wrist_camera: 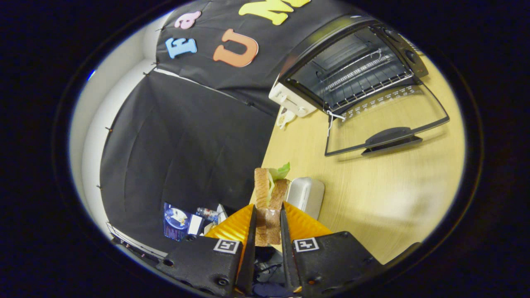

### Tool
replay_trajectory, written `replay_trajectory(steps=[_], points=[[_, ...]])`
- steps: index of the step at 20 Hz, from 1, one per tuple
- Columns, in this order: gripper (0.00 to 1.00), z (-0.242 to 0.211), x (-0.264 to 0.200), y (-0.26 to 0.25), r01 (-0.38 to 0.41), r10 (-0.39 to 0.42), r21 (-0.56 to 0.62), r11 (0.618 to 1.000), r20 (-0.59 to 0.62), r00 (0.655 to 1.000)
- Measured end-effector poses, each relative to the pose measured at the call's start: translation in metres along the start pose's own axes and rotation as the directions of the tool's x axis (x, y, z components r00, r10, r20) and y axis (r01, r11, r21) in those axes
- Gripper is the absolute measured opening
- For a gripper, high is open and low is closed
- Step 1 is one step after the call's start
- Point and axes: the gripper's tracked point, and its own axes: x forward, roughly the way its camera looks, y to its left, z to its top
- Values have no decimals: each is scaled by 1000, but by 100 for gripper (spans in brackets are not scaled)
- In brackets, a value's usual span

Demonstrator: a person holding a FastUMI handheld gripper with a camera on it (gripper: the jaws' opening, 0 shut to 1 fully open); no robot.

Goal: Open the toaster oven, put the food inside, and close the toaster oven door.

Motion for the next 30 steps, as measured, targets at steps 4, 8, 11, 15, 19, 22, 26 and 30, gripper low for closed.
replay_trajectory(steps=[4,8,11,15,19,22,26,30], points=[[34,41,-7,-17,-3,5,-6,1000,241,971],[34,90,-32,-33,-61,24,62,996,478,878],[34,115,-37,-55,-81,-16,141,987,578,816],[34,154,-47,-83,-179,-45,238,955,711,702],[34,187,-39,-110,-229,-105,318,920,764,637],[34,218,-21,-120,-175,-151,322,930,772,618],[35,255,16,-141,-60,-220,328,943,746,629],[35,270,39,-159,99,-317,332,938,709,630]])
